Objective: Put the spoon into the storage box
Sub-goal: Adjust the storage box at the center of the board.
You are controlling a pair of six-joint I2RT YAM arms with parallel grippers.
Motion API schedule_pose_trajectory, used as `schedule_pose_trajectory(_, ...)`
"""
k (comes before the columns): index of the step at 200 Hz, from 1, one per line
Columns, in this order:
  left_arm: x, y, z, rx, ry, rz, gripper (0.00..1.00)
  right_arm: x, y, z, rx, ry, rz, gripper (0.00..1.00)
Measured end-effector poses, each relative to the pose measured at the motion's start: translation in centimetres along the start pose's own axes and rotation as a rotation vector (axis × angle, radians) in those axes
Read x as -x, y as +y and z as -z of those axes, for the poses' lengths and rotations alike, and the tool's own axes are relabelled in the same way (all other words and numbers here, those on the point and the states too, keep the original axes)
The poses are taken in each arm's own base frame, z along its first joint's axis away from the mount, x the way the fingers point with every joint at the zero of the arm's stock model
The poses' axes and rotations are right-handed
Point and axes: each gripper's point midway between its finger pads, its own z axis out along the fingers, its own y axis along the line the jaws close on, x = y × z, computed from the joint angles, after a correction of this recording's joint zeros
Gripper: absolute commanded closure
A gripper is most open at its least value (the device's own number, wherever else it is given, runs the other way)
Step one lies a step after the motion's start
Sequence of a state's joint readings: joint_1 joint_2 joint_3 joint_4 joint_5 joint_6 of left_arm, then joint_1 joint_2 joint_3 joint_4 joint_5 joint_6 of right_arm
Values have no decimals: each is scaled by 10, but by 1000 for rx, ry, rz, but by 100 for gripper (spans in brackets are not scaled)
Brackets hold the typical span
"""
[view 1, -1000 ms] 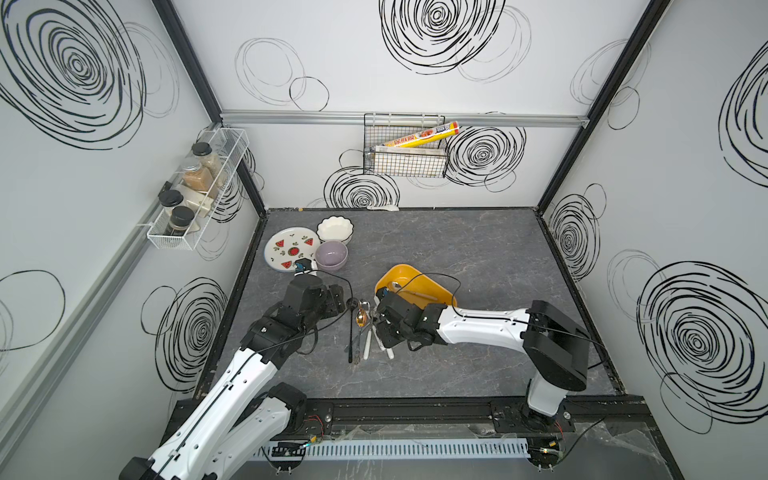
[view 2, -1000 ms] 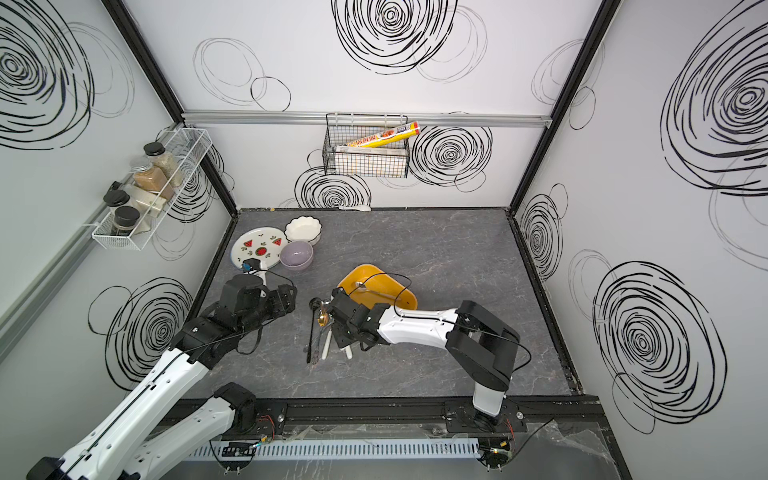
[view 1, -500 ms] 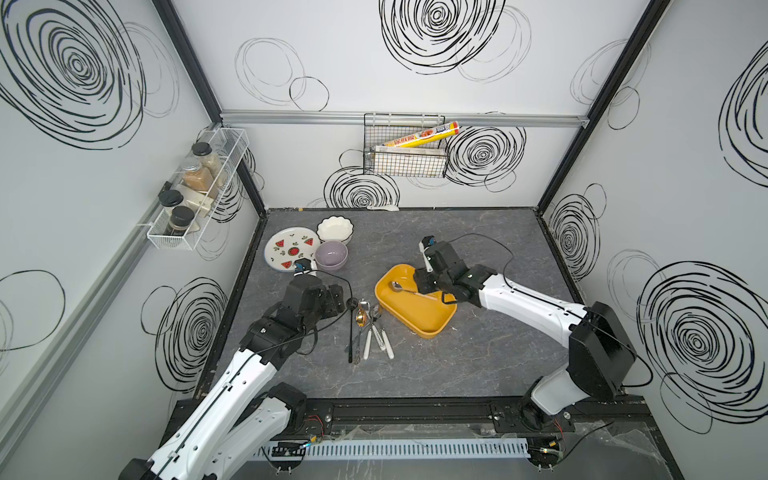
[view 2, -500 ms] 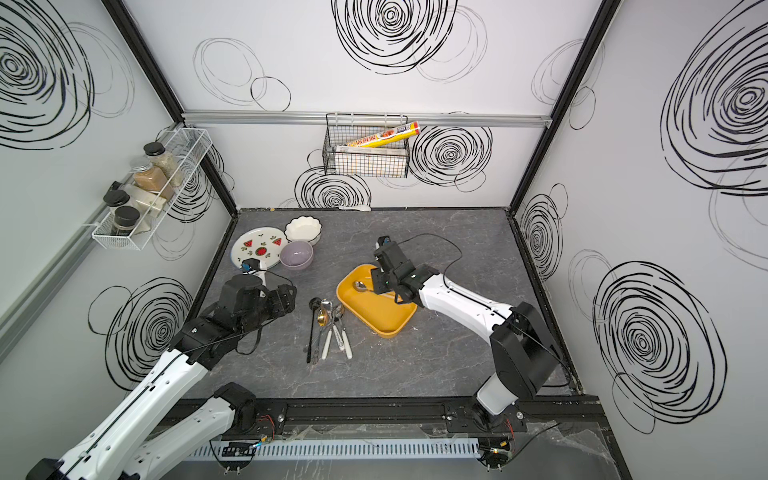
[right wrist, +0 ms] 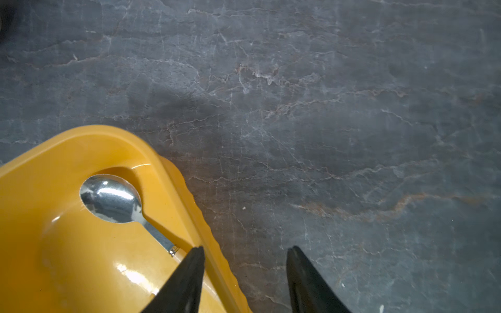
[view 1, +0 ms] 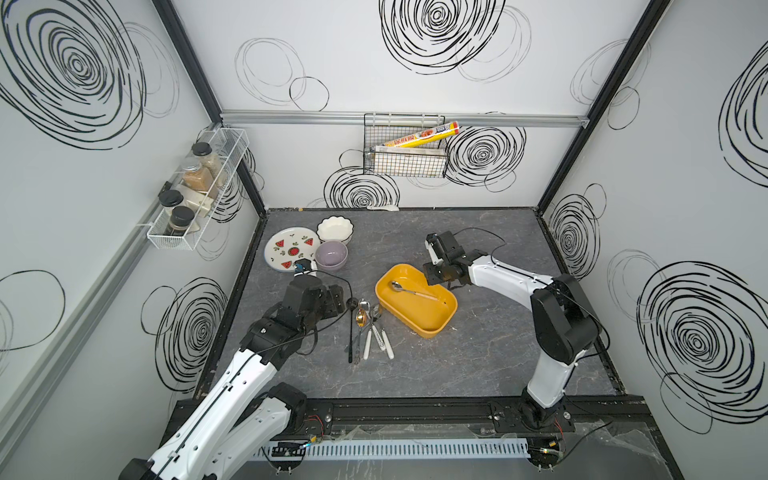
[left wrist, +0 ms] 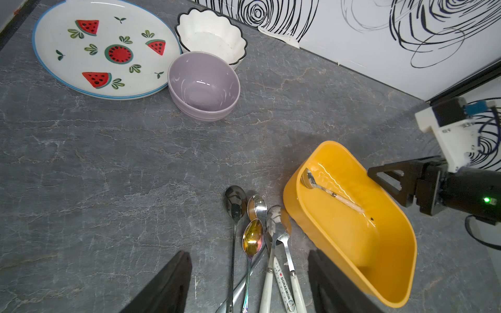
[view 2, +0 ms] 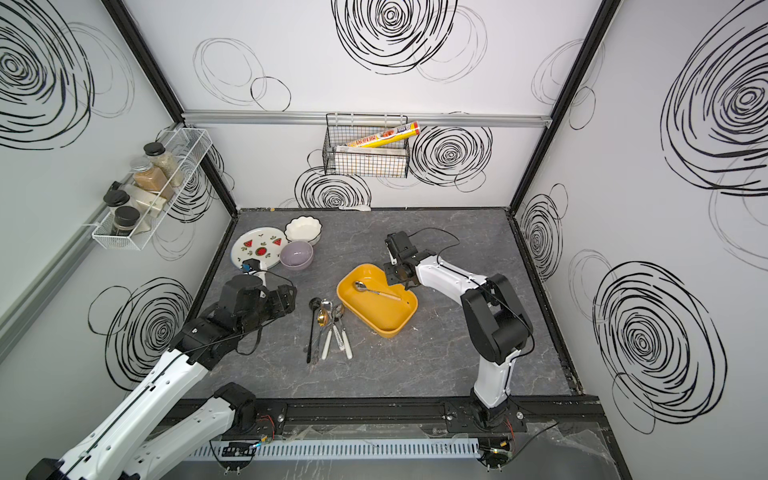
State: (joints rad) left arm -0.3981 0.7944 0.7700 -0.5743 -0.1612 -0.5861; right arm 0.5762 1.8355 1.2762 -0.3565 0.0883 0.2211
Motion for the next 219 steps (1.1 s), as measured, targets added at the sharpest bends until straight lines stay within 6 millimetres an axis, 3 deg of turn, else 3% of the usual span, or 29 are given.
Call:
schedule_pose_trajectory(75,-1,0,-1,1,2,-1,26,-2,7,-8,39,21,8,52)
schedule_pose_trajectory(106,-2,1,-1,1,4,-1,26,-19,6,-13,44,60,17,53)
schedule_pose_trajectory(147,-2,0,-1,0,5,-3,26,-22,5,-14,42,68,20,64)
schedule_pose_trajectory(179,-2,1,-1,0,6,-3,26,-23,-1,-14,23,68,5,77)
schedule_pose_trajectory(219,-2,0,-1,0,6,-4,25,-48,-31,-3,-22,84,-64,78)
